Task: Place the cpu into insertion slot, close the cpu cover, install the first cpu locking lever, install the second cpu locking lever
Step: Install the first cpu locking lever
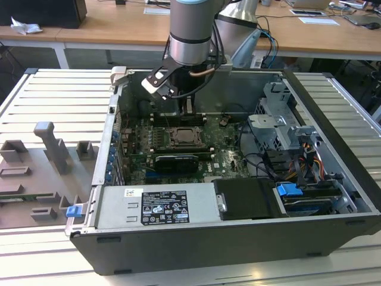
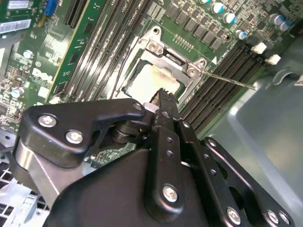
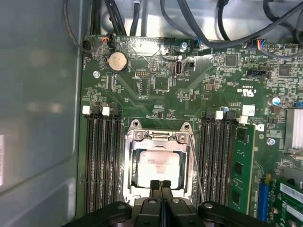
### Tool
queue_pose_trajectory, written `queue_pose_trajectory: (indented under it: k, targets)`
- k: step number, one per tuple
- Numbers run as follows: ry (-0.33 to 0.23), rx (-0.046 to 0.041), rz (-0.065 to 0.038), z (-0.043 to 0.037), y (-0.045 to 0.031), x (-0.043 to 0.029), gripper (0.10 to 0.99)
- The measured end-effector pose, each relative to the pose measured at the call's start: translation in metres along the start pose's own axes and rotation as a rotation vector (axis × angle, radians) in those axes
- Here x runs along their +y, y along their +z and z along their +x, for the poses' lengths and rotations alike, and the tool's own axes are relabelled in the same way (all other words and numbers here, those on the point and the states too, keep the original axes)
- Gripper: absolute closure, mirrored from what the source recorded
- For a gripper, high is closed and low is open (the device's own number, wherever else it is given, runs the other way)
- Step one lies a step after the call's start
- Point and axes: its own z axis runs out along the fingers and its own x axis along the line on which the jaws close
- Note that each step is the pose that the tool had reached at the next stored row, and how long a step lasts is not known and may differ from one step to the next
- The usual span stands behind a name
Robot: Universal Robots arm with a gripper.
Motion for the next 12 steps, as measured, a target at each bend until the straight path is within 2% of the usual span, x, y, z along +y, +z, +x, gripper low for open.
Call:
queue_pose_trajectory:
  k: [2, 4, 6, 8, 12]
  targets:
    - [0.000, -0.0008, 0.000, 0.0002, -0.0077, 0.0000, 0.980]
    - [0.000, -0.0015, 0.000, 0.0006, -0.0188, 0.0000, 0.980]
    - [0.000, -0.0030, 0.000, 0.0013, -0.0352, 0.0000, 0.980]
    - [-0.026, -0.0029, 0.001, 0.0013, -0.0352, 0.0000, 0.980]
    - [-0.120, -0.0030, 0.004, 0.0012, -0.0334, 0.0000, 0.980]
